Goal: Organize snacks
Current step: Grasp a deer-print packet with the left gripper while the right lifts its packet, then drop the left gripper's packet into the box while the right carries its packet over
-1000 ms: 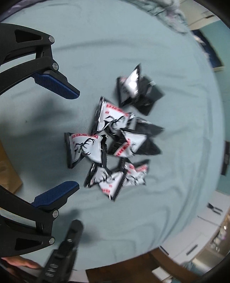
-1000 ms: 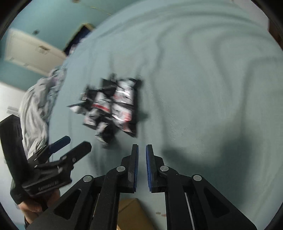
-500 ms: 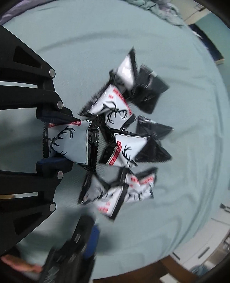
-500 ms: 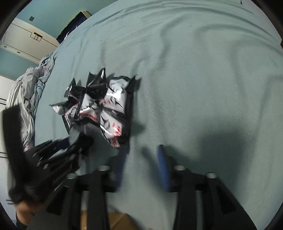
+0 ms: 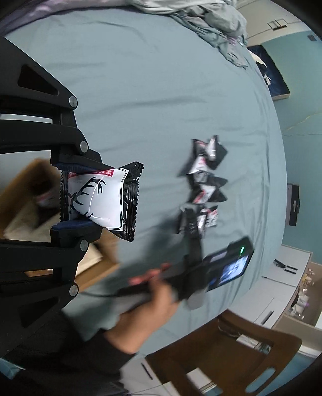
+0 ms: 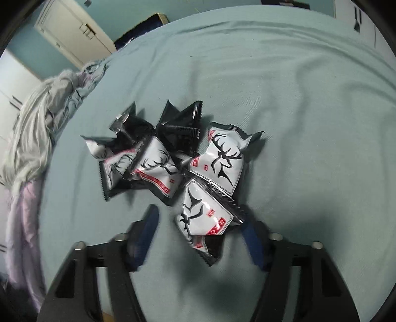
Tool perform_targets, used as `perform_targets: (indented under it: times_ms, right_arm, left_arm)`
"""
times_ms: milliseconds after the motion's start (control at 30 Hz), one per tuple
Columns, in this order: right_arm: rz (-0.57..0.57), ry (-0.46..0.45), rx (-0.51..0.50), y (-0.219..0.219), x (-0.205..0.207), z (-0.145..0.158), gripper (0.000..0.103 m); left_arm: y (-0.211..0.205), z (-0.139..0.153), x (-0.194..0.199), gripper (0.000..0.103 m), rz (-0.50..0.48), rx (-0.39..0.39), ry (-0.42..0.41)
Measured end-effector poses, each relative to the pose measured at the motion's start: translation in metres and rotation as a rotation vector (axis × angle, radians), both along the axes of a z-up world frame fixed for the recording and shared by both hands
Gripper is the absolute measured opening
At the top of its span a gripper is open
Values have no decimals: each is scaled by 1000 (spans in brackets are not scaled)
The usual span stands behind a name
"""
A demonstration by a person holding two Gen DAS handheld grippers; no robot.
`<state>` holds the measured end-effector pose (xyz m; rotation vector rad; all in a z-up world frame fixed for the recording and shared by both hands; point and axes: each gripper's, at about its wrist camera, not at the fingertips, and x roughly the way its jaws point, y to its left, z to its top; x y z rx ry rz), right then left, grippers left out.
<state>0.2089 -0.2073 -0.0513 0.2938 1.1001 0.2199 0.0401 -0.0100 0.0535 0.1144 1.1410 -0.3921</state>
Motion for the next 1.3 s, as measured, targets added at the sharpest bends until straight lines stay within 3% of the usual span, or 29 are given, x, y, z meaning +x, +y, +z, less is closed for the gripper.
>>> perform_targets:
  times_ms: [33,200,300,467,700,733,833,867,1067,1300]
  right_arm:
    - [2,-5,-45,2,-2,0,38]
    - [-17,-81,-1,-7,-31,23,36]
    - [-26,-136,35,-12,-64,50,36]
    - [8,-241,50,-22,-146,92,36]
    - [11,-306,170,-33,-262,93,36]
    - [9,-311,185,-35,-270,94,36]
    - [31,-342,186,-29,-279,96,37]
    - [39,-343,185,-26,-279,94,37]
    - [122,-297,90,3,-263,79,37]
    - [191,-299,50,23,-251,87,37]
  left_arm:
    - [1,-1,-13,30,-3,-6,-11]
    - [-4,-23,-59,30,-62,54,-45]
    - [-5,-25,-67,30,-92,23,-41]
    - [-2,-24,-65,30,-94,-35,-24]
    - [-9,-27,-83,33,-116,-6,-59]
    - [-10,-27,-83,39,-114,5,-71]
    - [-10,-19,-87,73,-94,32,-135]
    - [-9,-14,-88,78,-81,35,-164]
    - [15,3,-86,81,65,75,-273]
    - [35,1,-73,81,146,54,-258]
